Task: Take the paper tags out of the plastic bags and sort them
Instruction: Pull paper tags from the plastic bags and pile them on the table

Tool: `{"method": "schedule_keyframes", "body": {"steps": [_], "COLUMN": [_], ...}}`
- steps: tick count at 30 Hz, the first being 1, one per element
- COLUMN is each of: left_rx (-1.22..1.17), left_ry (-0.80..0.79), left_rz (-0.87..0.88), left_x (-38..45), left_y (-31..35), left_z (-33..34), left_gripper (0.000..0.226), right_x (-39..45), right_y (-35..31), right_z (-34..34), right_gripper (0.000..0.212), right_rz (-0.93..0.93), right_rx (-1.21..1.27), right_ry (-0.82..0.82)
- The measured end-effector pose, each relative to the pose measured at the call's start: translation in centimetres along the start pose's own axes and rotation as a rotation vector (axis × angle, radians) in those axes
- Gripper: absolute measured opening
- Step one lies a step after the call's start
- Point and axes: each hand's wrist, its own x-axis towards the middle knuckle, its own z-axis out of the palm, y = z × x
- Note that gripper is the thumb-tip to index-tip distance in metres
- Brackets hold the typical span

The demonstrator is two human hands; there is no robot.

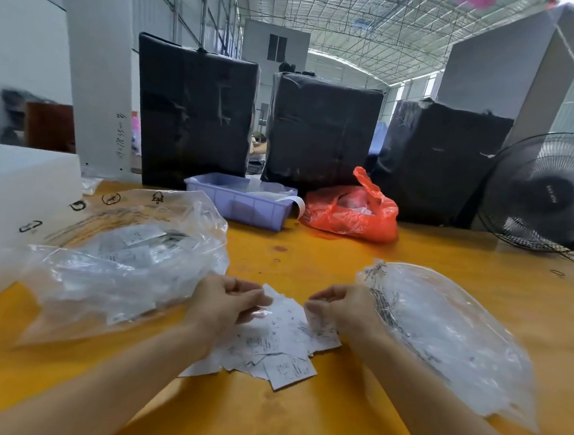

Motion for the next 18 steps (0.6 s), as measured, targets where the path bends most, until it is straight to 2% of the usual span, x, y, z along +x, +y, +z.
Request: {"method": "schedule_keyframes", "body": {"steps": [3,6,10,14,17,18], "left_rx": [-0.025,0.008,-0.02,0.034,0.087,0.097], "left_ry": [-0.035,-0.063,-0.098,-0.13,-0.149,-0.154], "left_rz": [-0.023,-0.013,-0.022,-0.019,0.001,0.006], "left_x": [-0.3,-0.8,-1.4,-1.7,-1.9,-1.9], "left_y": [0.2,0.6,0.8,0.8,0.8,0.9], "left_z": [0.2,0.5,1.1,1.4,1.6,1.7], "left_gripper": [0.008,0.021,0.026,0.03,0.031,0.03], "right_x": [-1.0,-1.7,-2.3,-2.9,-3.1,-3.0], "right_y": [-0.5,-0.8,-0.3,-0.2,-0.7,-1.0], "right_z": [-0.6,-0.9,-0.8,-1.2,-2.2,-2.6], "right_gripper": [0.009,0.009,0.026,0.03,0.021,0.024], "right_rz": [0.009,-0.011,-0.062,-0.055,-0.071,-0.076], "right_rx": [0.326,0.475,0.496,0.527,0.505,0.527], "right_ry": [0.02,0.029,-0.009,-0.023,0.002,0.001]}}
